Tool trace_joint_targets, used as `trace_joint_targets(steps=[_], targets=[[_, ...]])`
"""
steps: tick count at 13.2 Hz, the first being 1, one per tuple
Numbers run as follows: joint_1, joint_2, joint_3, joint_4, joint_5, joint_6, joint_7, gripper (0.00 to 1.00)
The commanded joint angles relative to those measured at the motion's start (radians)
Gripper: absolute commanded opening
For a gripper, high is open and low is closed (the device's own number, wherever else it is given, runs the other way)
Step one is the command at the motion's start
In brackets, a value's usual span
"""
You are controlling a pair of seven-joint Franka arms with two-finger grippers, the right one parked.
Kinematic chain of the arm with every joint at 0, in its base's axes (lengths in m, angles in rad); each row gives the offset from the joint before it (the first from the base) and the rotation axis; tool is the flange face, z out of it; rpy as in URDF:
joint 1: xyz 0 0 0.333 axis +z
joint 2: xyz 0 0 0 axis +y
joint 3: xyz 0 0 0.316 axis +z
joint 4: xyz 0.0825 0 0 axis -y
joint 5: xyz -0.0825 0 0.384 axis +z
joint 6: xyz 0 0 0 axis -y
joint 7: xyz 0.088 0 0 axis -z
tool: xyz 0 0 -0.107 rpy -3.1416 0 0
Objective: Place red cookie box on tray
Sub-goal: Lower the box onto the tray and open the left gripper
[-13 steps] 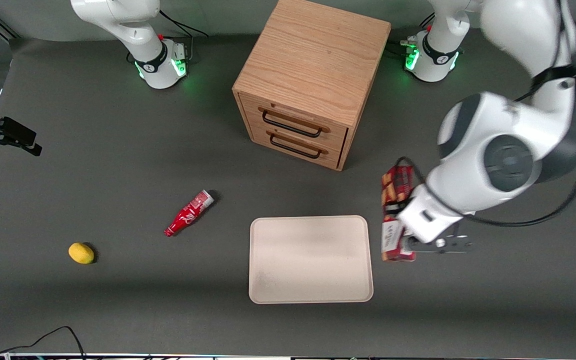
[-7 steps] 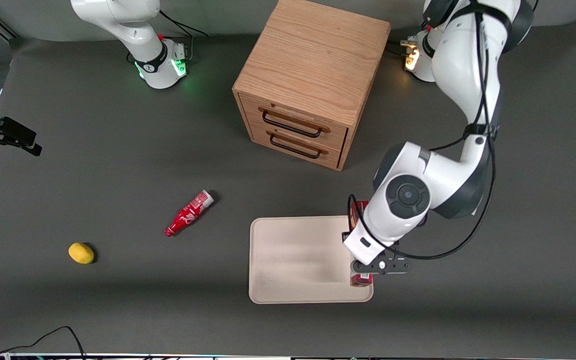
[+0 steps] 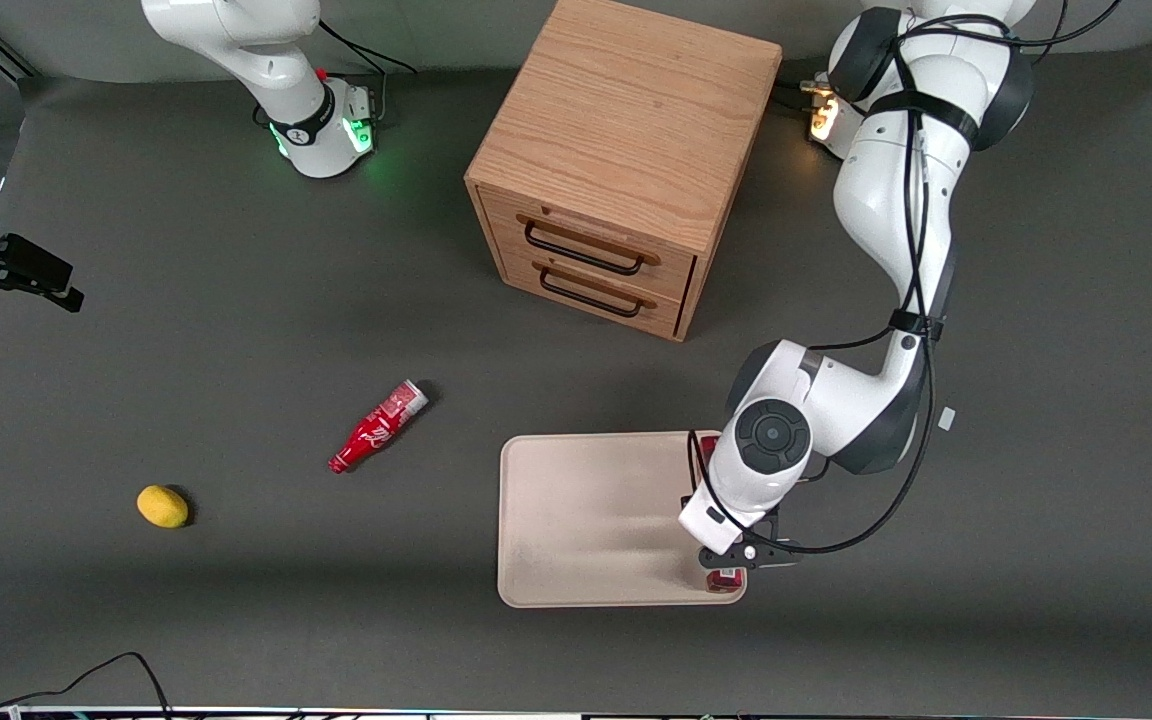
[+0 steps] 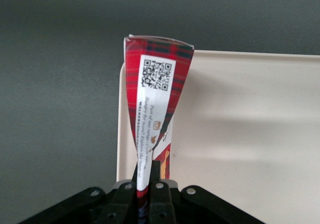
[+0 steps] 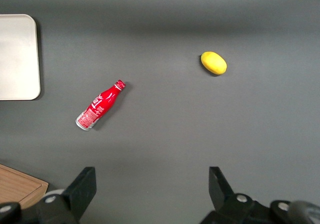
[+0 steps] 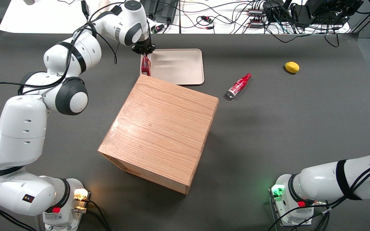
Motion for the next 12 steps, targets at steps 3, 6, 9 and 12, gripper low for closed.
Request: trace_joint_targets(steps=[3,6,9,12], targets=[[-0.034,0.039,0.010,0.048,0.024,0.018,-0.066,0.00],[-0.035,0.045,0.010,0.042,0.024,0.038,-0.066,0.00],[-0.035,0.046,0.009,0.039,0.024,0.050,-0.066,0.68],[-0.035,0.046,0.009,0.039,0.024,0.052,-0.066,1.00]])
